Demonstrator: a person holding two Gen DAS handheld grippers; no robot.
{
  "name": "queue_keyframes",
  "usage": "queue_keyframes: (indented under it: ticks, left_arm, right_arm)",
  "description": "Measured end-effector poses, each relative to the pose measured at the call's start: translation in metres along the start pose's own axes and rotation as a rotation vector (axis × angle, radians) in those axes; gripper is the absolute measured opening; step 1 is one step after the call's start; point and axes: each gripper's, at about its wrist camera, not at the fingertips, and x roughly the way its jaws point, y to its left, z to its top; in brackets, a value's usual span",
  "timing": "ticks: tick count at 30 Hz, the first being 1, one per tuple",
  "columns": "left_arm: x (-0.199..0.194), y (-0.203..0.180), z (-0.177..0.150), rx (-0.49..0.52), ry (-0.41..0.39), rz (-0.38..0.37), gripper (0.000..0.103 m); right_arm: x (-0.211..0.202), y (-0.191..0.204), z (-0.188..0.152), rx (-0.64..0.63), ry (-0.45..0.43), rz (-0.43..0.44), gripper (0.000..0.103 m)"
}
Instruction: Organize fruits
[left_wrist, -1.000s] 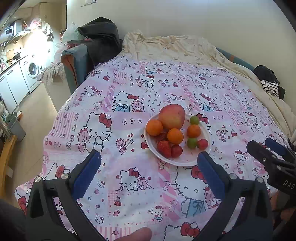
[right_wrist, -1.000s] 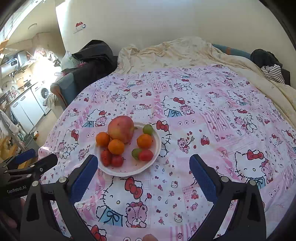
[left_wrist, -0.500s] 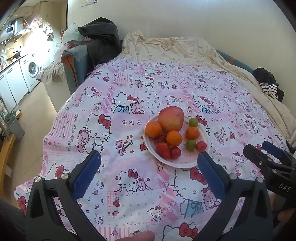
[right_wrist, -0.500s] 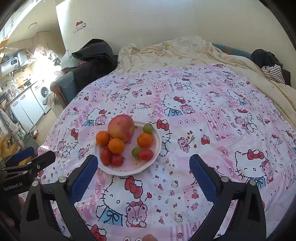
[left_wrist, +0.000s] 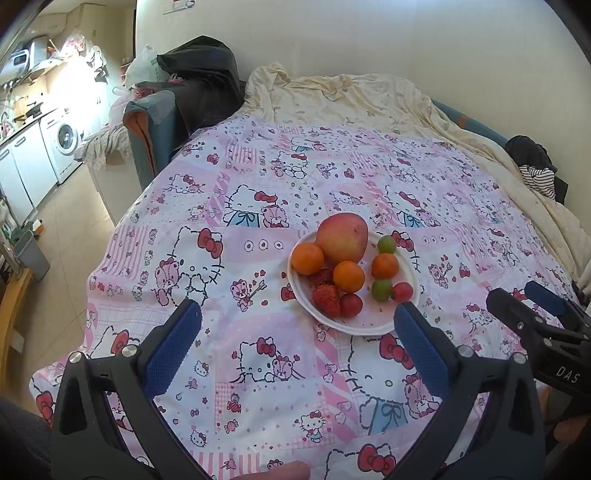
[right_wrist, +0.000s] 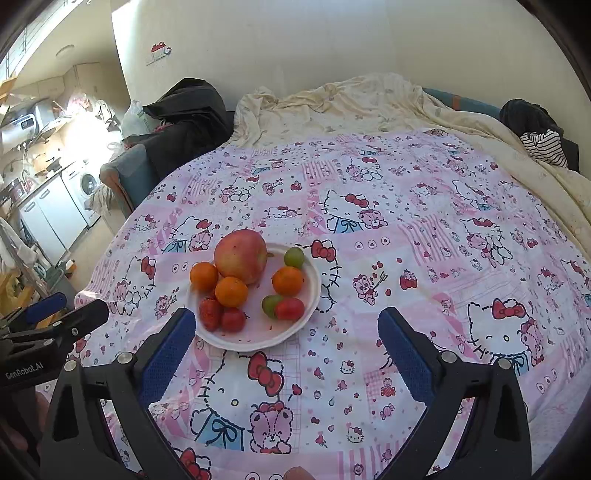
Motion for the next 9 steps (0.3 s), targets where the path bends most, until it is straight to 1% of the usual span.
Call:
queue_keyframes:
  ticks: [9]
  left_arm:
    - [0.0005, 0.0018, 0.0016, -0.007, 0.009, -0.007, 0.103]
  right_arm:
    - [0.0003, -0.0005, 0.001, -0.002, -0.002, 0.0, 0.101]
